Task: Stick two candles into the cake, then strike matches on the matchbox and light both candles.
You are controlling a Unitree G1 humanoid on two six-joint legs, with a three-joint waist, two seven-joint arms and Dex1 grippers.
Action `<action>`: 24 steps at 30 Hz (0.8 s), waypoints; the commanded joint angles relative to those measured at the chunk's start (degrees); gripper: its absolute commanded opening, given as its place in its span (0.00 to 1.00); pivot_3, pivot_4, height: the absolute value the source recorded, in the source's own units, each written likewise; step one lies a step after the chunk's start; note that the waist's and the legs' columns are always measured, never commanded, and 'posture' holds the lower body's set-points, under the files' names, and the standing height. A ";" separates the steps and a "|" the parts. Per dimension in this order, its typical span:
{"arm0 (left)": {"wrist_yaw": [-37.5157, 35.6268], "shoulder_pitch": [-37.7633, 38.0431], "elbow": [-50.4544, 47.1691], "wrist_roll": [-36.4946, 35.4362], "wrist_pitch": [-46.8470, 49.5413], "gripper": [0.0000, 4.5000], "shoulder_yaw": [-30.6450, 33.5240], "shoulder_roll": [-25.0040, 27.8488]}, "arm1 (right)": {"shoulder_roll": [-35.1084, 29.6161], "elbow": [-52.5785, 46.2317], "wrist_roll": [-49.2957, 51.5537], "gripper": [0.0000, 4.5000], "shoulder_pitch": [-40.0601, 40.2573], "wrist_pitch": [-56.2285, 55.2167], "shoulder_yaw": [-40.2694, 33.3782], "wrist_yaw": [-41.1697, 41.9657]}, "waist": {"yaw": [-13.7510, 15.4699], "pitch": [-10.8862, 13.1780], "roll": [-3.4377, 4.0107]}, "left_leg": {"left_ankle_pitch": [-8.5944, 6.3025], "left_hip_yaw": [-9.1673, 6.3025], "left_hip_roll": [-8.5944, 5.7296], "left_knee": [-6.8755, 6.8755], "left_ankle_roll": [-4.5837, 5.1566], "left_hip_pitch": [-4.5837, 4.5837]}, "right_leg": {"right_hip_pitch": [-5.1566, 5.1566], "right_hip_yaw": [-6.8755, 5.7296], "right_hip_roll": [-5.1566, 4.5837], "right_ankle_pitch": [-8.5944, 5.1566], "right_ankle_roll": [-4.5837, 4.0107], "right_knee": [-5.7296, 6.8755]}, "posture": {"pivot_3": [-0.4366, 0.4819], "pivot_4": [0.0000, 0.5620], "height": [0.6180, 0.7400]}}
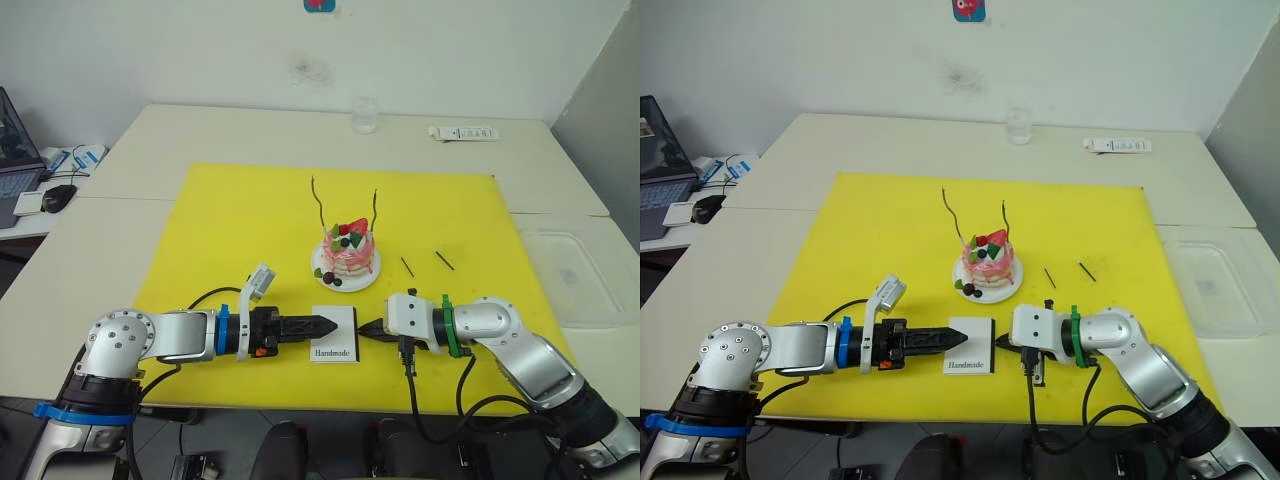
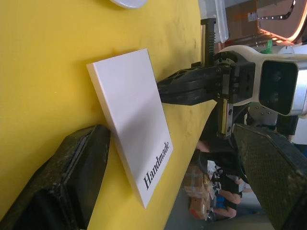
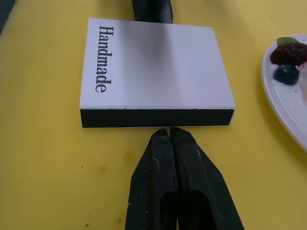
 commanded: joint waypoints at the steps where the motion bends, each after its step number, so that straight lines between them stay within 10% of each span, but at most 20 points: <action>1: -0.13 0.93 0.41 1.35 0.51 1.00 -0.83 -0.82 | 1.16 -1.25 0.33 0.01 -1.25 0.60 0.37 0.23 | 0.01 0.00 0.00 | 0.00 -0.01 0.00 0.00 0.00 0.00 | 0.00 0.00 0.00 0.00 0.00 0.00 | 0.48 0.27 1.00; 24: -1.79 1.87 1.14 5.00 0.77 1.00 1.22 -2.05 | -0.60 0.13 -1.22 0.01 -3.05 -3.04 -0.63 2.04 | 0.04 0.00 0.00 | 0.00 0.01 -0.05 0.00 0.00 0.00 | 0.02 0.00 -0.06 -0.03 0.05 -0.02 | 0.48 0.27 1.00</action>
